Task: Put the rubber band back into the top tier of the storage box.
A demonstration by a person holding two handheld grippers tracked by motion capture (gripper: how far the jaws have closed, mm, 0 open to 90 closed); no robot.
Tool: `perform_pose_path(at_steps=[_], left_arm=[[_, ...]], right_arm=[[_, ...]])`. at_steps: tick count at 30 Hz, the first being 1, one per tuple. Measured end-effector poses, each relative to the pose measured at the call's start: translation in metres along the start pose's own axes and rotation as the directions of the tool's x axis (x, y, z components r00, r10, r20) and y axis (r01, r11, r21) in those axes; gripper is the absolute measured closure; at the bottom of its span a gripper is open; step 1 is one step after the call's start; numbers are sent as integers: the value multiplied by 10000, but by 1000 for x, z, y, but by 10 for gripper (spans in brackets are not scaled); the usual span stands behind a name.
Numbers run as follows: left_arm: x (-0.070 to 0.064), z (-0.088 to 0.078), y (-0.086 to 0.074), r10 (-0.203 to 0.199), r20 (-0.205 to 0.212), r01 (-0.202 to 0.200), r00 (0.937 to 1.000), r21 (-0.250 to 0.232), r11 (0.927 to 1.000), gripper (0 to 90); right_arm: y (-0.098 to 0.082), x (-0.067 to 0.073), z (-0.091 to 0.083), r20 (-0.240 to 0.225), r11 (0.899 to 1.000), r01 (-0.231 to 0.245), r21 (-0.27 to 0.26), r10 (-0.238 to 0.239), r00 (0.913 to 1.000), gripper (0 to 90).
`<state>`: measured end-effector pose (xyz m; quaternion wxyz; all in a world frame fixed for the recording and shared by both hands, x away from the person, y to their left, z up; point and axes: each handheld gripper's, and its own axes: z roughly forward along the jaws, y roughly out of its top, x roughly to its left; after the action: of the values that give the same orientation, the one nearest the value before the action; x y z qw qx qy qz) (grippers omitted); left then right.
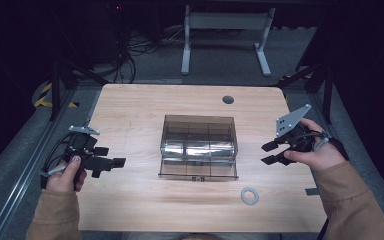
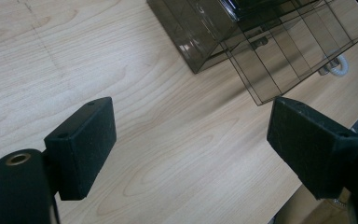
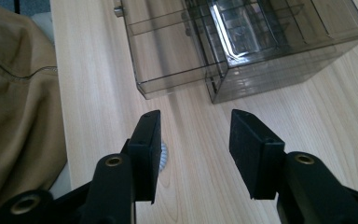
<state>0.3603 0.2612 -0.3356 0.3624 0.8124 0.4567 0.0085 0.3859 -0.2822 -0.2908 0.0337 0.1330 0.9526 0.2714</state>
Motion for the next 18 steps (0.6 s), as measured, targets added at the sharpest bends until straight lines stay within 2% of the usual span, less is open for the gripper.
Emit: perform_pose_path(at_steps=[5, 11, 18], left_arm=[[1, -2, -1, -46, 3, 46, 10000, -58, 10000, 162], [-1, 0, 0, 19, 84, -20, 10000, 38, 10000, 162], [0, -1, -1, 10, 76, -11, 10000, 43, 10000, 162]], right_arm=[[5, 2, 1, -64, 9998, 157, 80, -157, 9999, 556], [7, 2, 5, 291, 9964, -189, 825, 165, 9994, 564], [8, 3, 14, 574, 9889, -44, 1488, -42, 9983, 584]])
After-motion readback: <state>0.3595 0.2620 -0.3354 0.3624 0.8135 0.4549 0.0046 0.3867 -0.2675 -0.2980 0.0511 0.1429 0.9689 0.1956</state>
